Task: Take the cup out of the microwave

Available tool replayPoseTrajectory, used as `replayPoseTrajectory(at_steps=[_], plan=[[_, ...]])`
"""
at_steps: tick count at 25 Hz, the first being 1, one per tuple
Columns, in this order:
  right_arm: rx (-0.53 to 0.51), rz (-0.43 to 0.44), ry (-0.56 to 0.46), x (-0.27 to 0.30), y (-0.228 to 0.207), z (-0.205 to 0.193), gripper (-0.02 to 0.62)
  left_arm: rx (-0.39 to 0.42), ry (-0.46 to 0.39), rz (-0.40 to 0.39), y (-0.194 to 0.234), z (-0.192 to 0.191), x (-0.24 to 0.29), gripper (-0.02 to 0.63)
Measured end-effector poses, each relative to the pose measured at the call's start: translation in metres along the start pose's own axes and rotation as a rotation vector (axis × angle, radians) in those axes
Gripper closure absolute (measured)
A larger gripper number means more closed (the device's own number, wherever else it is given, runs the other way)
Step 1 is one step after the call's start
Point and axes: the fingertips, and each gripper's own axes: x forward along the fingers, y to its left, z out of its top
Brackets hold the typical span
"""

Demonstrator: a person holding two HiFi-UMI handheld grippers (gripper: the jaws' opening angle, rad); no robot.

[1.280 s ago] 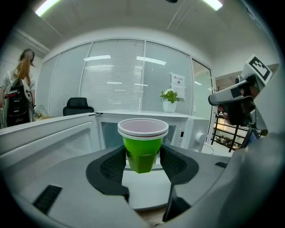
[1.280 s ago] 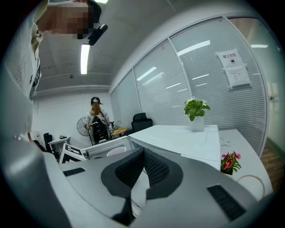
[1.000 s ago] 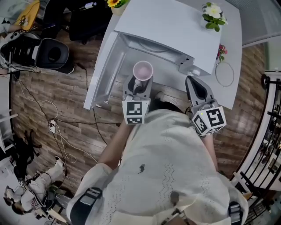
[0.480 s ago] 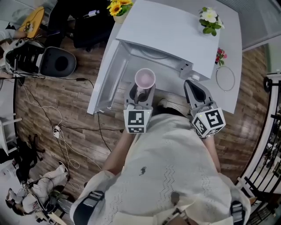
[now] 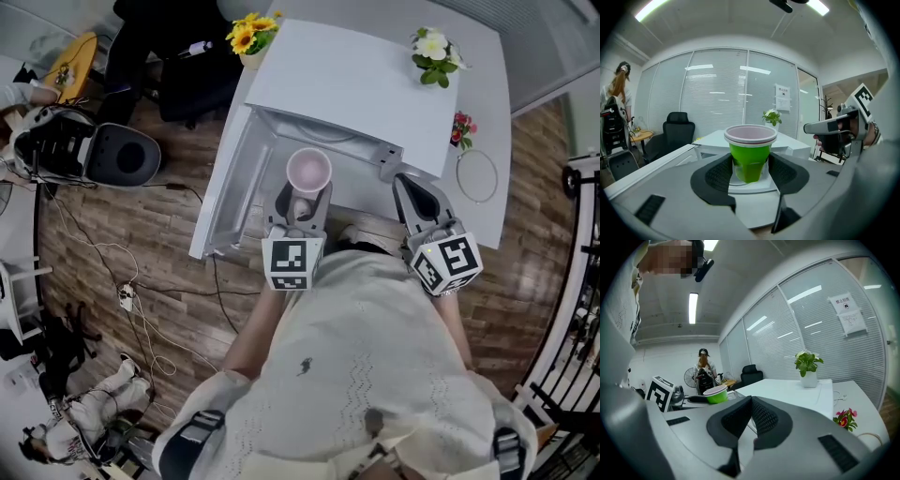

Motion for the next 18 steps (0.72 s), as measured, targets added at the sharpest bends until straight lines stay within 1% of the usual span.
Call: replayPoseTrajectory(at_steps=[3, 9, 14, 18], plan=[[-0.014, -0.012, -0.018, -0.003, -0.006, 0.011, 0.588, 0.004, -0.024, -0.003, -0.001, 0.017, 0.001, 0.342], [-0.049, -0.039, -0.07, -0.01, -0.018, 0.039, 0.588, -0.023, -0.056, -0.001, -0.001, 0.048, 0.002, 0.342], [-0.085, -0.054, -0.109, -0.017, -0.026, 0.061, 0.588, -0.005, -0.067, 0.001, -0.001, 0.063, 0.003, 0.342], [-0.094, -0.064, -0.143, -0.024, -0.031, 0.079, 0.588, 0.002, -0.075, -0.005, -0.001, 0.072, 0.003, 0.343]])
